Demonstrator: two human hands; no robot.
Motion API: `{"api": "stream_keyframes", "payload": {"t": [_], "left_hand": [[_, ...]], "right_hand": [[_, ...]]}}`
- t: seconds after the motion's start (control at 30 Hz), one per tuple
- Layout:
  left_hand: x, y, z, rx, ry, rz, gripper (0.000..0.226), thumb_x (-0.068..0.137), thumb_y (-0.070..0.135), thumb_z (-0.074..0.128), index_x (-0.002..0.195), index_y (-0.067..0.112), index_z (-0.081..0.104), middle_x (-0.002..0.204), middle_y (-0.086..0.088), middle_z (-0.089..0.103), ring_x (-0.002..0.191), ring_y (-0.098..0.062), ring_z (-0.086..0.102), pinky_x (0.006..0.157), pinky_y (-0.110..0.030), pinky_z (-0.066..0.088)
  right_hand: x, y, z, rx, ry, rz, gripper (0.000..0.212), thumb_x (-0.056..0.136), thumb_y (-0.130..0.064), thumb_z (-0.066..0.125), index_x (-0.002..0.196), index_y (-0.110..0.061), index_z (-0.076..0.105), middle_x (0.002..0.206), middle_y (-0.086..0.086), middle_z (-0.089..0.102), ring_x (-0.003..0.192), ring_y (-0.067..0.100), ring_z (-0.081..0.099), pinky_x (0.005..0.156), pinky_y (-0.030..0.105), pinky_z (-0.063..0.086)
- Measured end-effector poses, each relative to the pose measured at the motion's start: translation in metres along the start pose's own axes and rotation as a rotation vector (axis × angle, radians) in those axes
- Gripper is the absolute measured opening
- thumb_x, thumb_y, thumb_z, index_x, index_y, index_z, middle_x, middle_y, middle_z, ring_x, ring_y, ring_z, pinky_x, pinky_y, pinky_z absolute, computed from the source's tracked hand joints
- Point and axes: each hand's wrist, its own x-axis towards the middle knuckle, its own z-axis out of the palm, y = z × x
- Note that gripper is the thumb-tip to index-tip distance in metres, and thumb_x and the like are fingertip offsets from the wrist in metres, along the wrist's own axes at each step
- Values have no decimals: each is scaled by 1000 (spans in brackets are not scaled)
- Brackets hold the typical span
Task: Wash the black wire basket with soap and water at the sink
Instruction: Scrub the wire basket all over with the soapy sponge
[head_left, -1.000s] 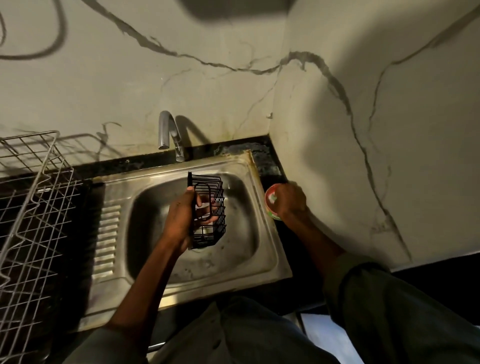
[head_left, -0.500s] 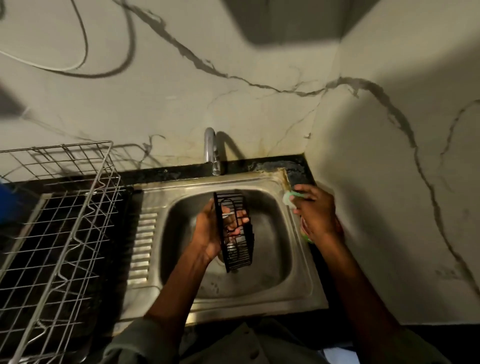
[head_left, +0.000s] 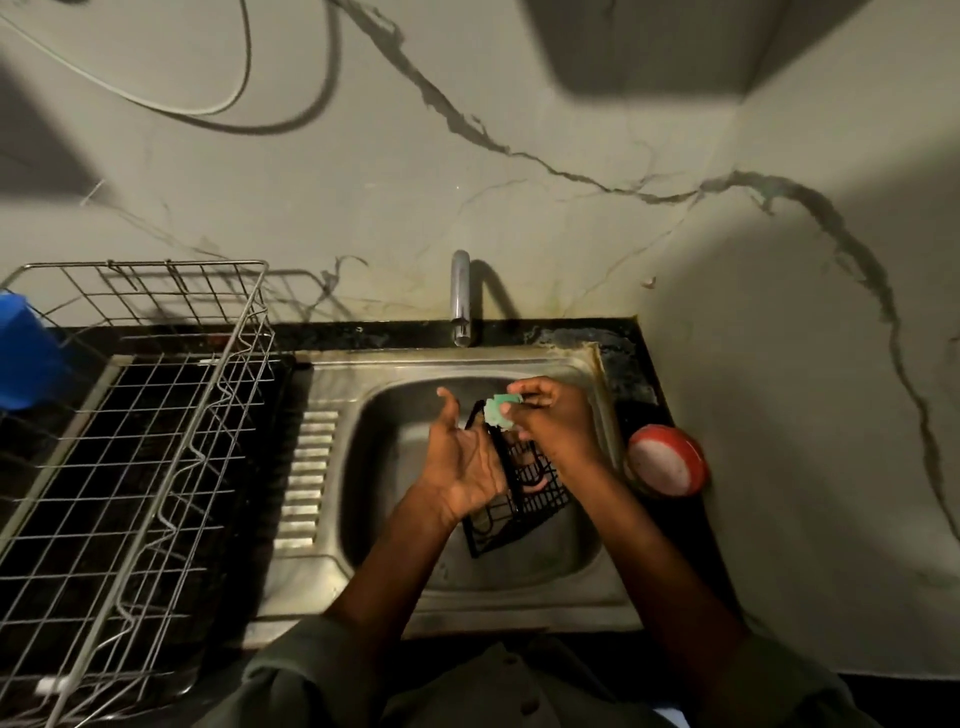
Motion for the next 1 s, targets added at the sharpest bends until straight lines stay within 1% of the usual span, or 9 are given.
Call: {"api": "stream_keyframes", "payload": {"t": [0.07, 0.2, 0.3, 0.43, 0.53, 0.6, 0.73, 0.9, 1.0], "left_hand": [[-1, 4, -4, 32, -5, 24, 102, 80, 95, 39, 142, 17, 61, 151, -21, 52, 130, -42, 52, 113, -60, 35], [1, 8, -10, -7, -33, 88, 85, 83, 91, 42, 118, 17, 63, 138, -20, 52, 120, -39, 60, 101, -53, 51], [3, 5, -11, -41, -74, 59, 88, 83, 91, 45, 121, 13, 62, 138, -22, 54, 122, -41, 57, 98, -55, 53], [8, 0, -8, -19, -121, 18, 106, 81, 92, 46, 144, 6, 54, 138, -24, 56, 127, -40, 54, 104, -55, 48], [7, 4, -9, -62, -133, 28, 98, 79, 92, 50, 134, 11, 60, 136, -21, 58, 123, -38, 58, 97, -53, 55], [5, 7, -13, -96, -117, 47, 106, 79, 95, 44, 134, 6, 62, 141, -26, 58, 123, -43, 62, 98, -59, 53], [-2, 5, -11, -107, -187, 12, 128, 77, 100, 37, 159, 1, 37, 158, -27, 41, 138, -46, 49, 109, -64, 45], [-2, 6, -8, -131, -309, 9, 122, 79, 99, 34, 159, 6, 37, 152, -29, 49, 137, -47, 51, 109, -62, 45], [0, 2, -7, -118, -290, -16, 118, 78, 99, 34, 165, 19, 24, 147, -29, 54, 130, -47, 57, 103, -59, 49]], "right_hand": [[-2, 3, 4, -130, 11, -51, 21, 78, -7, 82, 84, -26, 73, 89, -2, 78, 78, 12, 75, 68, 34, 63], [-16, 5, -2, -439, -97, -101, 17, 74, -13, 86, 87, -19, 77, 81, -5, 75, 70, 7, 69, 64, 23, 56], [-22, 1, -3, -637, -132, -151, 15, 73, -17, 84, 83, -24, 75, 80, -7, 74, 72, 9, 67, 59, 18, 46], [-14, -9, 11, -702, 63, -339, 18, 81, -21, 76, 99, -27, 78, 94, -8, 77, 84, 9, 70, 76, 29, 59], [-23, -11, 7, -793, -85, -273, 22, 79, -21, 78, 100, -28, 80, 96, -4, 78, 86, 13, 71, 80, 30, 60], [-32, -8, -3, -785, -170, -177, 15, 76, -21, 80, 91, -24, 81, 90, -4, 78, 81, 12, 71, 77, 26, 58], [-35, -5, -8, -662, -123, -155, 13, 77, -18, 82, 90, -21, 81, 87, -9, 77, 76, 7, 70, 68, 18, 52], [-33, -1, -9, -472, -240, -170, 23, 76, -8, 84, 95, -21, 81, 87, -8, 78, 78, 10, 74, 76, 40, 63], [-34, 0, -12, -444, -281, -184, 27, 75, -6, 84, 96, -22, 80, 83, -11, 77, 76, 4, 72, 74, 35, 62]]}}
